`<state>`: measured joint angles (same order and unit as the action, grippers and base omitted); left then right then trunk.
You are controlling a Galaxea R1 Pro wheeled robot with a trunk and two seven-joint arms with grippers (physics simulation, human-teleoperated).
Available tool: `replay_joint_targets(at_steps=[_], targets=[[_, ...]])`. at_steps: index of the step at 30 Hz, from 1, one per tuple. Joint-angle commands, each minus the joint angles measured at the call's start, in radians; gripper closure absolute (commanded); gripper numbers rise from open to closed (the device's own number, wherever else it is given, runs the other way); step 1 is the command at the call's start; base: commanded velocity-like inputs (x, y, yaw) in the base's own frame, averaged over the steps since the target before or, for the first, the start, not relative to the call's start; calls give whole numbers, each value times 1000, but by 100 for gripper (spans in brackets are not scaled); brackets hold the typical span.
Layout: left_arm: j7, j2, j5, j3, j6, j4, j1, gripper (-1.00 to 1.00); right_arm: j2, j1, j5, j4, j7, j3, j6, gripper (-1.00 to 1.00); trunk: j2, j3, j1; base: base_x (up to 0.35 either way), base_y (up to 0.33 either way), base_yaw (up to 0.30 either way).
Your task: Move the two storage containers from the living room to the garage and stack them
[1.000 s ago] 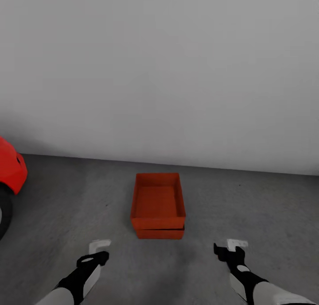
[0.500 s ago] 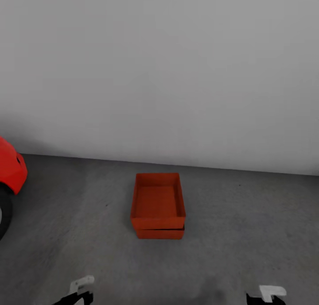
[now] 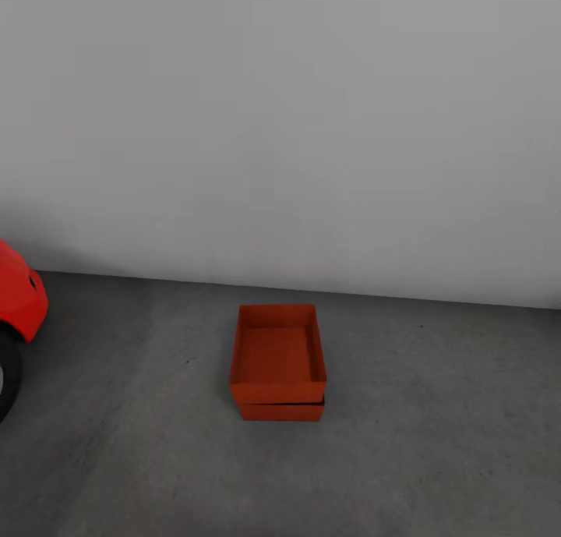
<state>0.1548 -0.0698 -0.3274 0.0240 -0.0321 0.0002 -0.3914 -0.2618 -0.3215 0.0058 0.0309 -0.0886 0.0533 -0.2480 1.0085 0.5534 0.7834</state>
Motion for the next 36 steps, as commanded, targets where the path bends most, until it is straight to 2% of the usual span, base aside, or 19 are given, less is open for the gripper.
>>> replay_joint_targets(at_steps=[1,3,6,9,12,15,24,36], targets=[[2,0,-4,4,-3,0,14,-100,10,32,19,3,-2,6,-2,-100,1,1,0,0,0,0],[2,1,-3,4,-3,0,45,-100,39,80,51,3,2,5,4,-100,1,1,0,0,0,0],[1,1,-1,4,-3,0,76,-100,64,103,72,3,24,5,10,-100,1,1,0,0,0,0],[1,3,1,4,4,0,89,-100,84,112,78,3,72,5,14,-100,1,1,0,0,0,0],[2,5,-1,4,42,0,95,-100,132,123,80,3,126,5,22,-100,1,1,0,0,0,0],[3,5,-4,4,96,0,98,-100,168,129,79,3,154,4,44,-100,1,1,0,0,0,0],[3,5,3,1,114,-3,98,-100,199,167,70,4,159,-2,49,-100,1,-8,0,0,0,0],[3,4,5,3,115,-3,98,-100,203,179,63,4,159,-4,50,-100,1,-27,0,0,0,0]])
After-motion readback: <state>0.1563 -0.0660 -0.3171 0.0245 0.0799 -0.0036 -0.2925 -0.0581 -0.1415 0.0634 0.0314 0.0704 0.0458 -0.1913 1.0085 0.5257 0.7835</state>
